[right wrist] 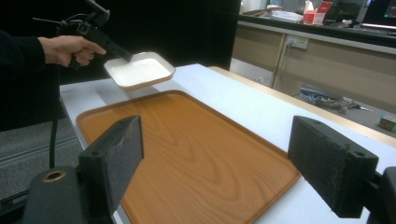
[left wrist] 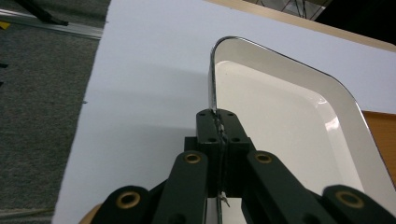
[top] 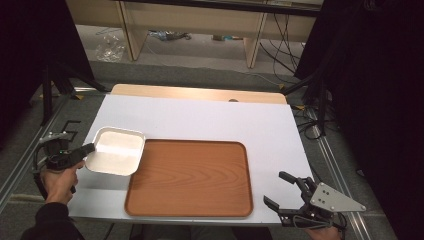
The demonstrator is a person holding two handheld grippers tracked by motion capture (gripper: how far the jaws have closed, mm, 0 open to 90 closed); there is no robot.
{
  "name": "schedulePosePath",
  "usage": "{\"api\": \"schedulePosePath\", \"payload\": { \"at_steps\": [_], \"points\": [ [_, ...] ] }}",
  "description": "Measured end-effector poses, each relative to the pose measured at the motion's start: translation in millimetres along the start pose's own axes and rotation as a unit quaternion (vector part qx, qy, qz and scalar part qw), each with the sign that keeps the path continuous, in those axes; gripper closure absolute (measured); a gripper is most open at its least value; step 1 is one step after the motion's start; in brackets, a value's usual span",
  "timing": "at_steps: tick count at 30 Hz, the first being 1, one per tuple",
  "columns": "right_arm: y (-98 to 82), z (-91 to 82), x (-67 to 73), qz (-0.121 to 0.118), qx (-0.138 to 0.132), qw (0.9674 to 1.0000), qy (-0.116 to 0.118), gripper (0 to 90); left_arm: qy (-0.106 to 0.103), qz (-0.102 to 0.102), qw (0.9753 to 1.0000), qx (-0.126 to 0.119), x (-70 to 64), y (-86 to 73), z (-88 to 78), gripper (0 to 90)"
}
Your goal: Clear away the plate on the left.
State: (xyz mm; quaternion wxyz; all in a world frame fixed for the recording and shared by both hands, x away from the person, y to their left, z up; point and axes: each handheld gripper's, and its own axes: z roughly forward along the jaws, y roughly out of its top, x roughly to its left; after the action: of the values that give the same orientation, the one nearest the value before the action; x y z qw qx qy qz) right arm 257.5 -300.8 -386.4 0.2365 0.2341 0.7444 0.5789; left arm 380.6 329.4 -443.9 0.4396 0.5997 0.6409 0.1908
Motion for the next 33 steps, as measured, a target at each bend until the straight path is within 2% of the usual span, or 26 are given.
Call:
{"api": "schedulePosePath", "payload": {
  "at_steps": [5, 6, 7, 10, 15, 22, 25, 27, 33],
  "points": [
    [0.2, -0.4, 0.0, 0.003, 0.001, 1.0, 0.001, 19.2, -0.027, 0.006, 0.9996, 0.005, -14.2, -0.5, 5.1, 88.4],
    [0.2, -0.4, 0.0, 0.003, 0.001, 1.0, 0.001, 19.2, -0.032, 0.01, 0.9993, 0.014, -17.0, -0.5, 5.7, 88.4],
    [0.2, -0.3, 0.0, 0.003, 0.001, 1.0, 0.001, 19.2, -0.043, 0.012, 0.9988, 0.018, -20.7, -1.2, 7.9, 88.4],
    [0.1, 0.1, 0.4, 0.003, -0.001, 1.0, -0.001, 19.2, -0.054, 0.017, 0.9981, 0.024, -29.6, -2.7, 11.8, 88.4],
    [0.2, -0.1, -0.3, 0.002, 0.0, 1.0, 0.001, 19.2, -0.086, 0.025, 0.9956, 0.03, -45.9, -4.5, 17.2, 88.3],
    [0.0, 0.3, 0.2, 0.003, -0.001, 1.0, -0.001, 19.2, -0.109, 0.054, 0.9914, 0.049, -72.4, -8.4, 28.1, 88.3],
    [0.0, 0.2, 0.2, 0.003, -0.001, 1.0, -0.001, 19.2, -0.111, 0.057, 0.9909, 0.052, -77.9, -9.6, 30.3, 88.3],
    [0.1, -0.1, -0.3, 0.002, 0.0, 1.0, 0.0, 19.2, -0.113, 0.066, 0.9898, 0.056, -82.9, -10.3, 32.3, 88.3],
    [-0.1, 0.3, 0.1, 0.003, -0.001, 1.0, -0.002, 19.2, -0.126, 0.072, 0.9876, 0.06, -96.3, -13.3, 36.0, 88.3]
  ]
}}
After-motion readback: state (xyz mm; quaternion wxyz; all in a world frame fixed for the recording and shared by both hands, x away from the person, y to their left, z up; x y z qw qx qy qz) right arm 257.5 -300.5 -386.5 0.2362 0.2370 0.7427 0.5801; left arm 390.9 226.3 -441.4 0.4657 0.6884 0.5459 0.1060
